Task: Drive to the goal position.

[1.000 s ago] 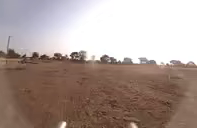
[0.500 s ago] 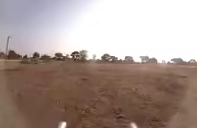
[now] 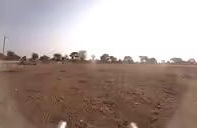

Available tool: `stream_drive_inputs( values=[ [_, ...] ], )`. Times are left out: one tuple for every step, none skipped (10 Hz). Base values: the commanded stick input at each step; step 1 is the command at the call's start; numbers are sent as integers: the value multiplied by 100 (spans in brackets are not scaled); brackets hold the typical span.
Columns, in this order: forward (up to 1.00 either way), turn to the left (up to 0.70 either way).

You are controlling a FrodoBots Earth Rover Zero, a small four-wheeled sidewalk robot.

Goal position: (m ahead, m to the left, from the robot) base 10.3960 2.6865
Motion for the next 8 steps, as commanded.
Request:
stream_drive_inputs(
  values=[
    [70,0],
    [70,0],
    [70,0],
    [70,0],
    [70,0],
    [70,0],
    [70,0],
    [70,0]
  ],
)
